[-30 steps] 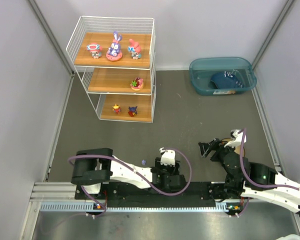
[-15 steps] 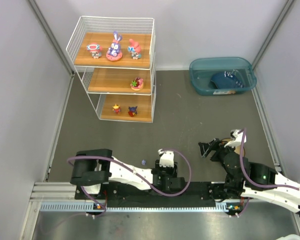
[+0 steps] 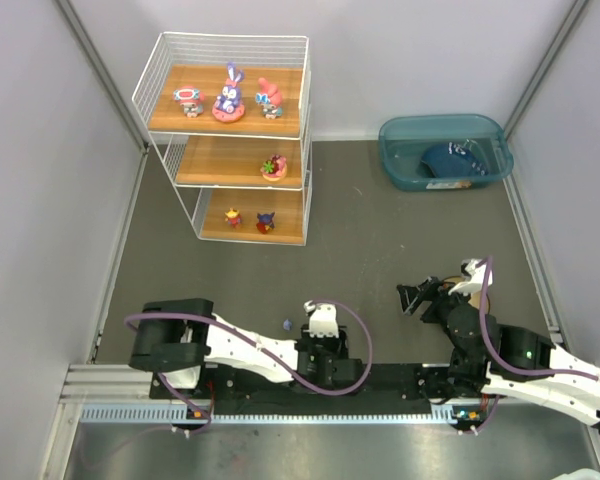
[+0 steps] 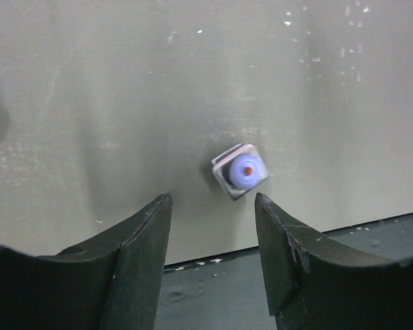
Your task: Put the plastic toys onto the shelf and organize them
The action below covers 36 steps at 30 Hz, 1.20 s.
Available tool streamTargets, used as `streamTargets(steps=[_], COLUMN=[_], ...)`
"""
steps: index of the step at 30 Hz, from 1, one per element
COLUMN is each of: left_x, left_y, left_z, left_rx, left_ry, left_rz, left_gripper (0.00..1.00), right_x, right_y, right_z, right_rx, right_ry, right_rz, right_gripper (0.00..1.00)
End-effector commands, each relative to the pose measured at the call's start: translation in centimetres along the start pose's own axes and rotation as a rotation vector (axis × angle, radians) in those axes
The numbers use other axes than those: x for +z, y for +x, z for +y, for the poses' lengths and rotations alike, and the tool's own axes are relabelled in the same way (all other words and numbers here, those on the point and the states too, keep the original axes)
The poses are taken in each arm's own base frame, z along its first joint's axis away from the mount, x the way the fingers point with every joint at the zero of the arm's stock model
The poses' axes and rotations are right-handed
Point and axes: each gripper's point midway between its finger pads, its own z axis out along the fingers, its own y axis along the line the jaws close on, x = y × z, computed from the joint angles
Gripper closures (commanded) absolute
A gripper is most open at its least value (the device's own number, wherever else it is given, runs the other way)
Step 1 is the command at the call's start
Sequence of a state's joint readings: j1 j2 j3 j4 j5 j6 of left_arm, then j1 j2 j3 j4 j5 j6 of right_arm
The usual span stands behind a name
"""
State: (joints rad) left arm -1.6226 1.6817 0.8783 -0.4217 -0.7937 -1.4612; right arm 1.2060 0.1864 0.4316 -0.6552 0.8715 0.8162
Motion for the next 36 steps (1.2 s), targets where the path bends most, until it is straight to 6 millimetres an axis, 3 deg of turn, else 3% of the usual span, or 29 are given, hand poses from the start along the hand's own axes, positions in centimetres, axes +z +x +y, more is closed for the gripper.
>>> streamTargets(steps=[1, 14, 32, 36], left_x=[-0.4, -0.2, 0.2, -0.5], left_y=[-0.5, -0.5, -1.9, -2.2], left_z=[1.4, 3.4, 4.3, 3.4], left_rx=[-0.076, -0.113, -0.105, -0.051], left_ry=[-0.018, -0.056, -0.067, -0.030], left_rz=[-0.019, -0.033, -0.096, -0.120], left_gripper=[0.43, 0.45, 0.45, 0.45], right_x=[0.3, 0.3, 0.4, 0.4], right_y=[-0.1, 0.0, 0.0, 0.0], right_z=[-0.1, -0.2, -0.1, -0.1], right_rx=[0.014, 0.011, 0.001, 0.002], right_ry=[0.016, 0.019, 0.023, 0.024], right_rz=[-0.014, -0.015, -0.013, -0.012], right_gripper=[0.21, 0.21, 0.21, 0.21])
